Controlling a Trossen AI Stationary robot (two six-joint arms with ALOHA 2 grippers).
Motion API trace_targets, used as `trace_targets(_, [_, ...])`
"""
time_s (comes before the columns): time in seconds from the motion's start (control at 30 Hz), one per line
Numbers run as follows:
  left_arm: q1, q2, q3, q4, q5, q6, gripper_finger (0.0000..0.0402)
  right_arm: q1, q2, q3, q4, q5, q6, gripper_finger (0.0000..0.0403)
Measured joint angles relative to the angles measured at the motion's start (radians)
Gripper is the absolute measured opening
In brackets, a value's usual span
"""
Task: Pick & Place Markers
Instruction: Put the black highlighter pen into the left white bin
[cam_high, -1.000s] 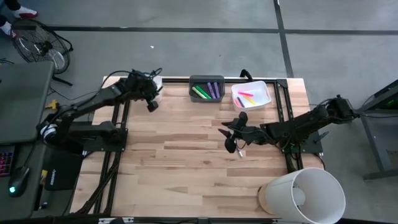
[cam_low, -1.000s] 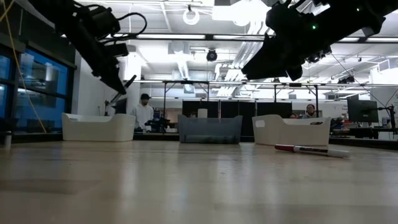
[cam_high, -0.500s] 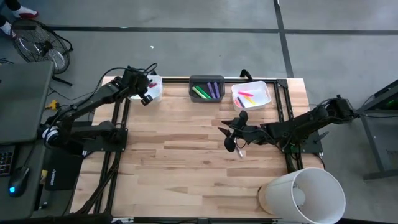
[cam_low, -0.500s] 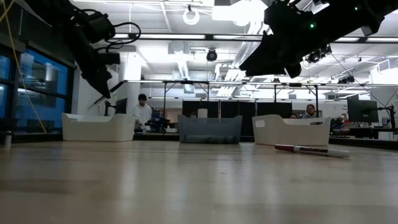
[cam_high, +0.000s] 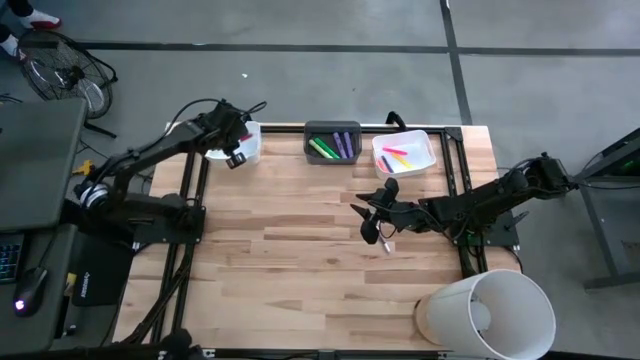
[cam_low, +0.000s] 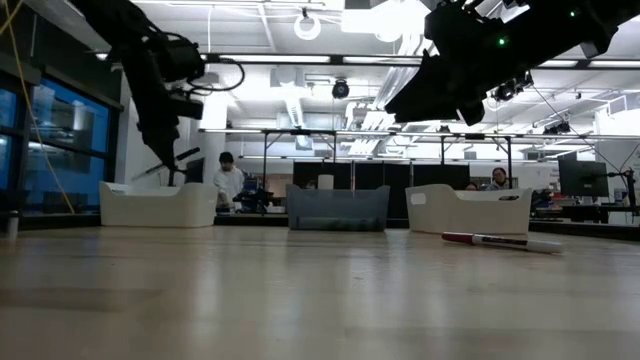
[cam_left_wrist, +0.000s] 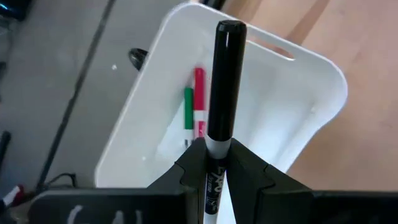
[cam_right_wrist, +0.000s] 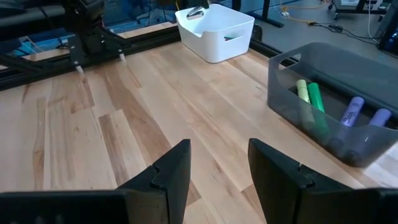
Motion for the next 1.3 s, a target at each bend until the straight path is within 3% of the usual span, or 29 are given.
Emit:
trace_targets(0.6, [0.037,0.245,0.03,0.009,0.02,-0.048,0.0042,0.003,0.0,0.0,-0.001,-0.027,0.0,0.0149])
trace_targets(1.3, [0.058,0.251,0.03,0.008,0.033,-0.049,0.0057,0.002,0.0,0.0,-0.004,-0.024,0.001,0.0149])
